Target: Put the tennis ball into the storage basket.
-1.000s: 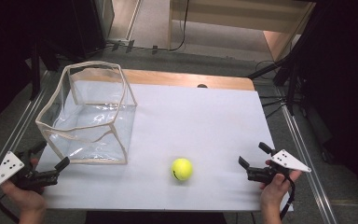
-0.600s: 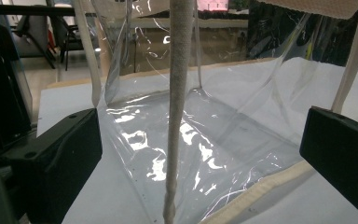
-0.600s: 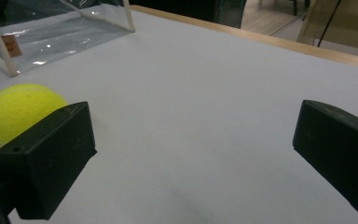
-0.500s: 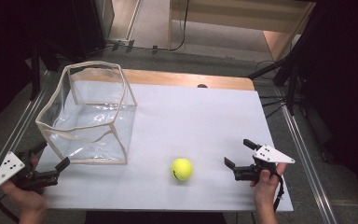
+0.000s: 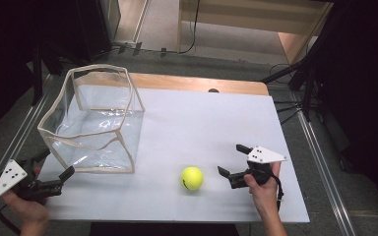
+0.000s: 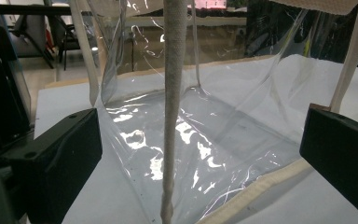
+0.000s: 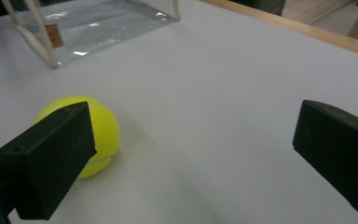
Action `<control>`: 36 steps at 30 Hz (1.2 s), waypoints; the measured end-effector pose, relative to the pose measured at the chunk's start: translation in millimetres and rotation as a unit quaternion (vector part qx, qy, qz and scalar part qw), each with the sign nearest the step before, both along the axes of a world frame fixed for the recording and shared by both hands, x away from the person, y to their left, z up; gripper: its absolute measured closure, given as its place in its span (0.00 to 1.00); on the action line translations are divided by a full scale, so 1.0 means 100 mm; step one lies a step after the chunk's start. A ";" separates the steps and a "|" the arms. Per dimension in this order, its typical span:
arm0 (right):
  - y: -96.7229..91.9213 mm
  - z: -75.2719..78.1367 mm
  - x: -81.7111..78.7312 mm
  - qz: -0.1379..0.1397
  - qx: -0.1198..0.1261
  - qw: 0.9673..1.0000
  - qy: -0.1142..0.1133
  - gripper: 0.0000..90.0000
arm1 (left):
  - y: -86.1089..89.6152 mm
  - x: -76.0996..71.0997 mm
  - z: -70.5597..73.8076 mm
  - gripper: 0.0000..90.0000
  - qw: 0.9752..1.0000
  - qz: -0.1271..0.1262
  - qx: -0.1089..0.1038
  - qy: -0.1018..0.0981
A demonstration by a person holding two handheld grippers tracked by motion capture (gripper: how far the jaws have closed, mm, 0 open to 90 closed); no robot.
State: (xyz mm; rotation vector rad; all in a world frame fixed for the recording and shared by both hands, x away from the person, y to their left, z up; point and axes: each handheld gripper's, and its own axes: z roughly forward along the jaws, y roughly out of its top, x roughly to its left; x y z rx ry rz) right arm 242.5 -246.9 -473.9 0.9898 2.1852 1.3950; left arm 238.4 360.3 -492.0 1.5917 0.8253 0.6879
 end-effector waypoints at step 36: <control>0.95 0.02 0.12 0.137 -0.167 0.971 0.101 0.13 | 0.01 0.00 0.00 0.00 1.000 -0.004 -0.002 -0.004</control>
